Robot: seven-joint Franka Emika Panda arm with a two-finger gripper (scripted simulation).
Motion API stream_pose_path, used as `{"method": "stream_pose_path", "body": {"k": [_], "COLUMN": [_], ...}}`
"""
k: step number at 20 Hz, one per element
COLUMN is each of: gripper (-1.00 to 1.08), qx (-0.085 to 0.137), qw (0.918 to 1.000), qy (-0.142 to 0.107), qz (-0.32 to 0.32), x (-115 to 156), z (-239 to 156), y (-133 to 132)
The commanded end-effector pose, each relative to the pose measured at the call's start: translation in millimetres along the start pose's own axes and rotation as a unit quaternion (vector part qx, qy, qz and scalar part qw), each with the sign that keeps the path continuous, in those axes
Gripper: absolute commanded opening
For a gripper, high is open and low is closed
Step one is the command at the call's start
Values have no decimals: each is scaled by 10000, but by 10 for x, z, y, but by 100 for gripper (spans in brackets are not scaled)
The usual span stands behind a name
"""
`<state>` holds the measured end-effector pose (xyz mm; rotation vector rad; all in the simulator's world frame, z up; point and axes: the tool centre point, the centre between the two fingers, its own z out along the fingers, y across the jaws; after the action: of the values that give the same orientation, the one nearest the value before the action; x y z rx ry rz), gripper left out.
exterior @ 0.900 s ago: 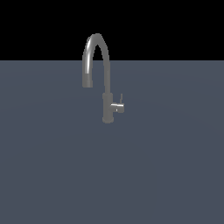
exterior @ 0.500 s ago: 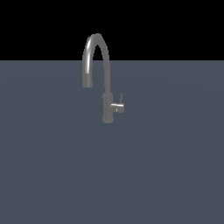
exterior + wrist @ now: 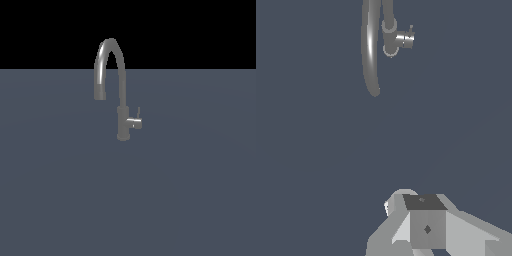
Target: Turn on the faucet by rotating a designated handle.
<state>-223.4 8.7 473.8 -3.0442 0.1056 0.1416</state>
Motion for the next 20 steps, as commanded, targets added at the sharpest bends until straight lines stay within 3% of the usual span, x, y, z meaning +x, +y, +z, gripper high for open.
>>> {"method": "stream_pose_path", "body": {"k": [1,11,20], "gripper": [-100,-100,-100], "qx": [152,918,1650], "qw": [9997,9888,9636], "qy": [-121,-720,-1283], "qz": [157,936,1666], "x": [125,747,1329], "z": [16,128,302], "y": [-16,-48,-9]}}
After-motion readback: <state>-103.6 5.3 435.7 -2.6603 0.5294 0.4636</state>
